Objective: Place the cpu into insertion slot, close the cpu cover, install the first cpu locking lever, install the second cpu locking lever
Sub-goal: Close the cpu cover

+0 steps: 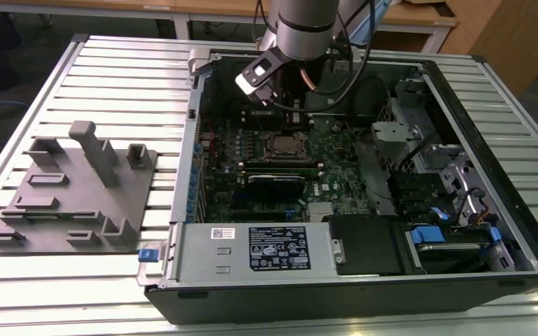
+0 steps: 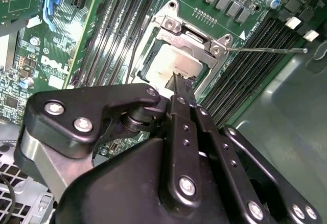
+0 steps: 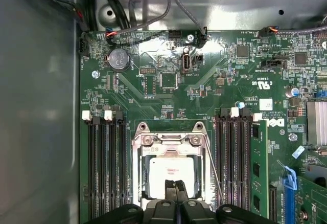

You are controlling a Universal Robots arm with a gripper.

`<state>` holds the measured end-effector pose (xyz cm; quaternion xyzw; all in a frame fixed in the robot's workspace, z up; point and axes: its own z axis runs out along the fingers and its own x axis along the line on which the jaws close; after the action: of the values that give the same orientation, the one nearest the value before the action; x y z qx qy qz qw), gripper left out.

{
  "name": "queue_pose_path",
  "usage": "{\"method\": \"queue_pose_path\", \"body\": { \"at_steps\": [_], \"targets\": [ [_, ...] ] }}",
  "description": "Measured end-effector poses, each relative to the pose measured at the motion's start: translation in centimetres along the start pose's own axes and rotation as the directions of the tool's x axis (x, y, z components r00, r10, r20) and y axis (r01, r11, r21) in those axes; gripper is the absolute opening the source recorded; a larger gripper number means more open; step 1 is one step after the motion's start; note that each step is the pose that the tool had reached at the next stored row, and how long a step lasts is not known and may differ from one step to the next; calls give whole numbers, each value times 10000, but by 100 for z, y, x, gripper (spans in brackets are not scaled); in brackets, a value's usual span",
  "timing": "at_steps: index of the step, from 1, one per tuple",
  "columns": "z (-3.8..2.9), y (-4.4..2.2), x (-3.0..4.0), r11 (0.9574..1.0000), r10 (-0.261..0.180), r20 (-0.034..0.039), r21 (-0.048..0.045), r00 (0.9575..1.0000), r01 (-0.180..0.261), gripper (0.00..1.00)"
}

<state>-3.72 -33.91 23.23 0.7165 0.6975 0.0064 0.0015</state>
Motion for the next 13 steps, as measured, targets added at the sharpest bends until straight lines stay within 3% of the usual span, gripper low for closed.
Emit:
{"method": "queue_pose_path", "body": {
  "at_steps": [7, 10, 13],
  "targets": [
    [5, -1, 0, 10000, -42, 6, 0, 10000, 42, 10],
    [7, -1, 0, 9989, -471, 1, 3, 9989, 471, 10],
    [9, -1, 0, 9948, -1020, -6, 6, 9948, 1020, 10]
  ]
}}
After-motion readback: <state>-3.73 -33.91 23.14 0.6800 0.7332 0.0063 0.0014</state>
